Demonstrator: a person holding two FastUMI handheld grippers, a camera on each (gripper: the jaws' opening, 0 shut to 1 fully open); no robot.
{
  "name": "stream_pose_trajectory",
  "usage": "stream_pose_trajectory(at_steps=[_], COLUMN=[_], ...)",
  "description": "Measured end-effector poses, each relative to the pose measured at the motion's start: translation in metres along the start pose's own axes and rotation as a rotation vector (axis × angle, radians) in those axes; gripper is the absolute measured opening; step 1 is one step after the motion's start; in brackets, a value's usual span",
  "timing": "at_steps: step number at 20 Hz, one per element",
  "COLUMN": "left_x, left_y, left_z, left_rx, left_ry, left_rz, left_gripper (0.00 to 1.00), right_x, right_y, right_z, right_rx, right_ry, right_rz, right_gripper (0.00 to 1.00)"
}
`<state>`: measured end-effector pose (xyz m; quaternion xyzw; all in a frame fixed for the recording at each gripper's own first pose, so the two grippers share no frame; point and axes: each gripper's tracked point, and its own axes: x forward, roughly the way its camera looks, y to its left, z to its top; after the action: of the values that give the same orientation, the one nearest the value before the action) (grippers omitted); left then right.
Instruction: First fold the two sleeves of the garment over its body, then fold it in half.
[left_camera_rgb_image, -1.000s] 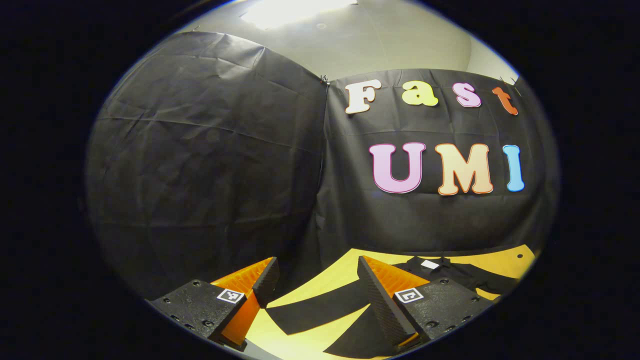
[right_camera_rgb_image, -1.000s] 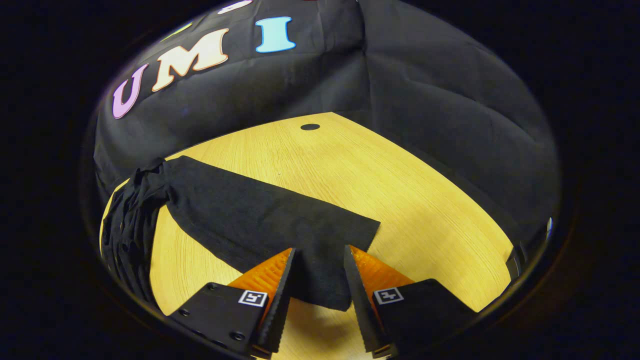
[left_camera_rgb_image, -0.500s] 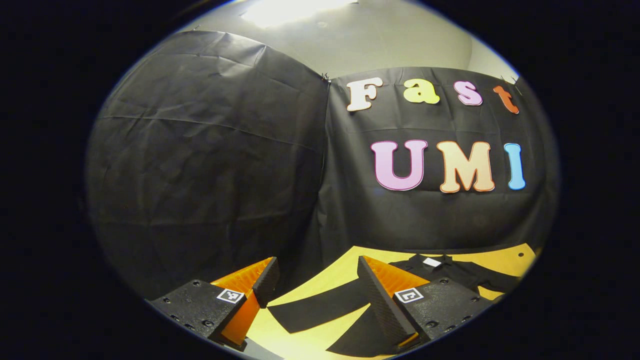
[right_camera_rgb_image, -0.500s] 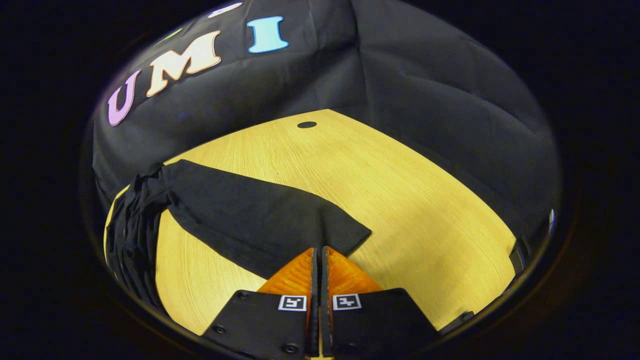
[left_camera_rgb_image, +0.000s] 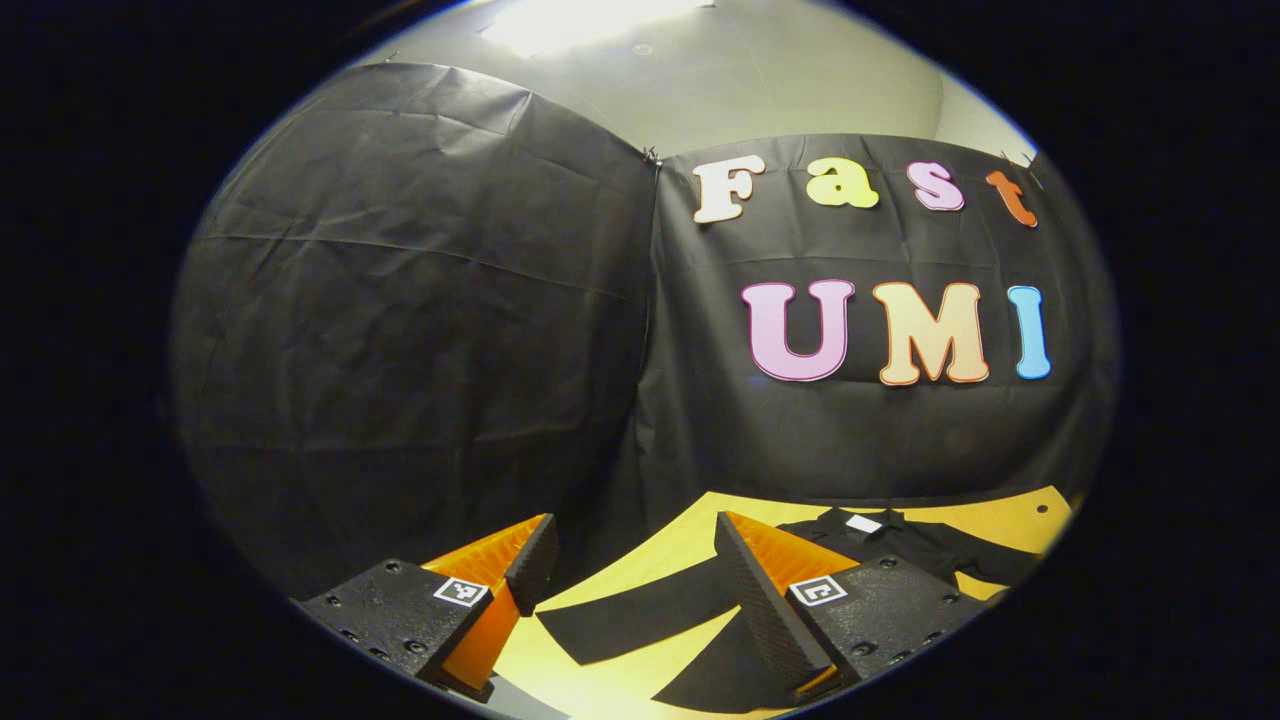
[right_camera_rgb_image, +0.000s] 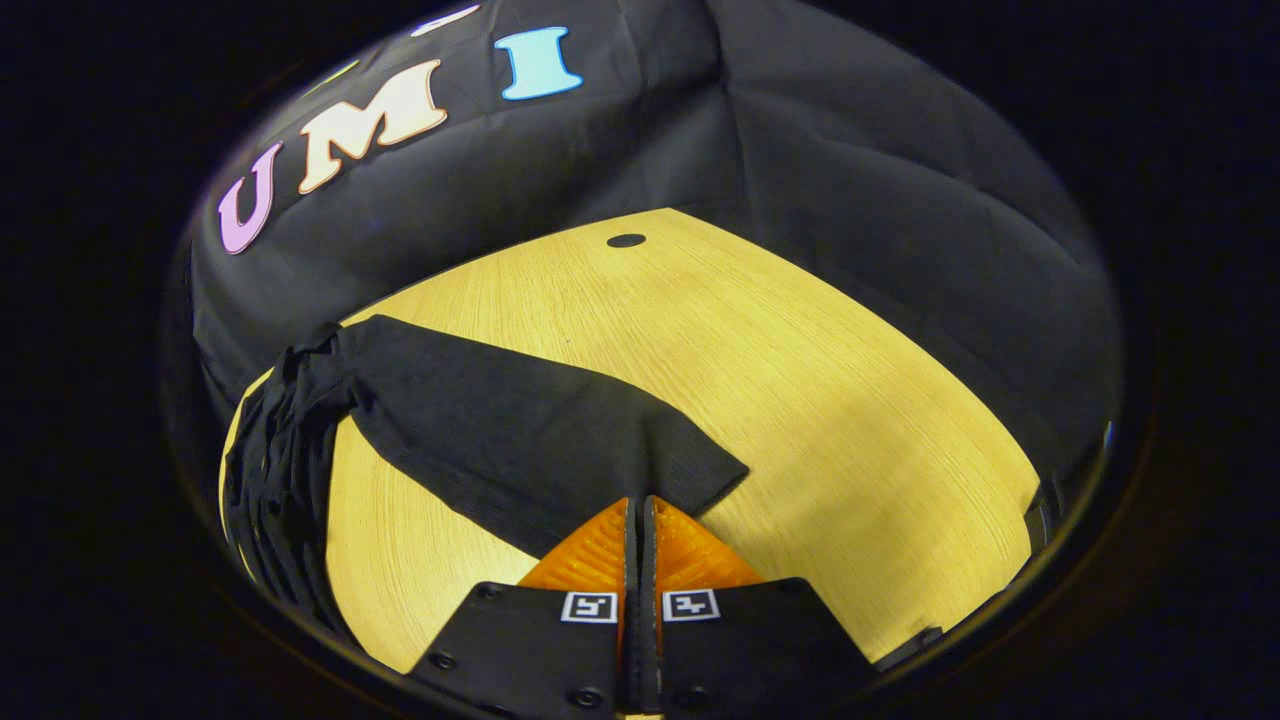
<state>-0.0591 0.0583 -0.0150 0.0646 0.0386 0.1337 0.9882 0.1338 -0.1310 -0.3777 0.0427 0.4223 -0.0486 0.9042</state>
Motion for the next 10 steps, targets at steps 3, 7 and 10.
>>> stream_pose_trajectory(at_steps=[3, 7, 10], left_x=[-0.003, -0.004, -0.002], left_y=[-0.003, -0.007, -0.007], left_z=[-0.002, -0.006, -0.013], left_rx=[-0.001, -0.012, -0.017], left_ry=[0.003, 0.009, 0.02], left_rz=[0.001, -0.002, -0.004], left_gripper=[0.92, 0.92, 0.92], right_x=[-0.005, -0.014, -0.023], right_y=[0.005, 0.027, 0.052], right_z=[0.006, 0.027, 0.044], right_rx=[-0.026, -0.056, -0.061], right_ry=[0.0, -0.032, -0.06], right_rz=[0.009, 0.035, 0.067], right_gripper=[0.02, 0.02, 0.02])
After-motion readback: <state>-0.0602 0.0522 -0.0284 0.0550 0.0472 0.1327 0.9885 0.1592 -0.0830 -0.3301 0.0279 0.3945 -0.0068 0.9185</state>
